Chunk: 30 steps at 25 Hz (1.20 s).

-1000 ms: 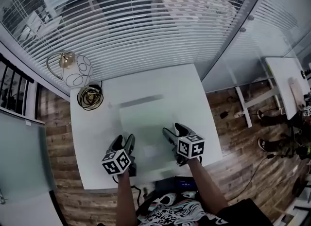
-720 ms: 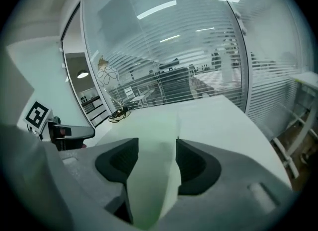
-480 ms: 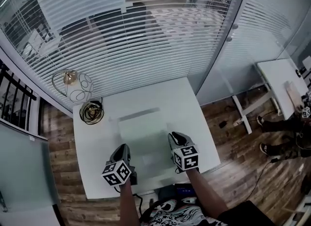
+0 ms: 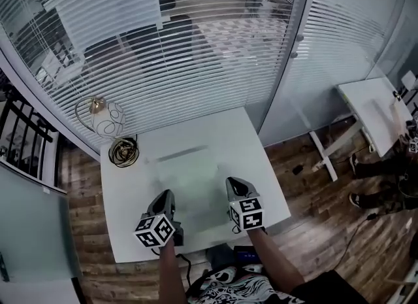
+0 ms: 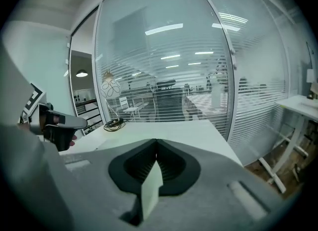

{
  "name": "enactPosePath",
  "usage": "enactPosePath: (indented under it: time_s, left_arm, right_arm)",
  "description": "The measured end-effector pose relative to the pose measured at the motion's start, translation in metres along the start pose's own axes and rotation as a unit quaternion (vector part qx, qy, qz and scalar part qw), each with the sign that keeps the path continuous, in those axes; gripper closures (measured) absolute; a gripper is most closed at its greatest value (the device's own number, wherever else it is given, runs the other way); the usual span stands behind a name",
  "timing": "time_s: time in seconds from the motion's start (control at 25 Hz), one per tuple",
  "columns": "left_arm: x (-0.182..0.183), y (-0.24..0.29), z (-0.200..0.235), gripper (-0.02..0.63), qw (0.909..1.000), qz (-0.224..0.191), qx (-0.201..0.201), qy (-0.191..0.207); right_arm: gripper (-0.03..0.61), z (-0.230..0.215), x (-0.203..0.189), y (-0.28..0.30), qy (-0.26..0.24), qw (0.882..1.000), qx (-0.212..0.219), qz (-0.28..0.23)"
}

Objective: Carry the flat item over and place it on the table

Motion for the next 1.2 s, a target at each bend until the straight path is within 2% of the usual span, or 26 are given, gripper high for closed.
enactPosePath:
  time_s: [0.16, 0.4, 0.56, 0.64, 0.76, 1.0, 1.2]
  left_arm:
    - [0.002, -0.015, -0.011, 0.606, 0.9999, -0.012, -0.005, -0.004]
    - [-0.003, -0.040, -0.027, 0.606, 0.9991, -0.021, -0.004, 0.036]
    - [0.001, -0.059, -0.037, 0.606, 0.9976, -0.044, 0.002, 0.054]
    - [0.002, -0.069, -0.042, 0.606, 0.9973, -0.052, -0.006, 0.053]
    - [0.006, -0.080, -0.051, 0.607, 0.9967, -0.064, -0.042, 0.024]
    - [0.008, -0.101, -0.052, 0.606, 0.9946, -0.087, -0.013, 0.056]
    - [0.011, -0.110, -0.055, 0.607, 0.9939, -0.096, -0.022, 0.050]
  right_arm:
    - [0.572, 0.003, -0.001, -0.021, -0.002, 1.000, -0.006, -0.019]
    - [0.572, 0.011, -0.001, -0.049, 0.001, 0.999, -0.002, -0.041]
    - [0.572, 0.019, 0.002, -0.066, -0.009, 0.999, 0.001, -0.053]
    - [0.572, 0.023, 0.001, -0.076, -0.011, 0.998, 0.002, -0.057]
    - [0.572, 0.026, 0.002, -0.088, -0.010, 0.998, 0.003, -0.068]
    - [0.572, 0.040, 0.007, -0.101, -0.017, 0.996, 0.016, -0.081]
    - [0.572, 0.049, 0.013, -0.105, -0.022, 0.996, 0.025, -0.086]
Point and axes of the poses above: the fingertips, and each gripper's own axes: y forward along the fingers, z to its left, x out of its top, the point moved 5 cm from there along -y, backward along the fingers, and after that the axes turned 5 degrees about x, right-handed, at the moved point
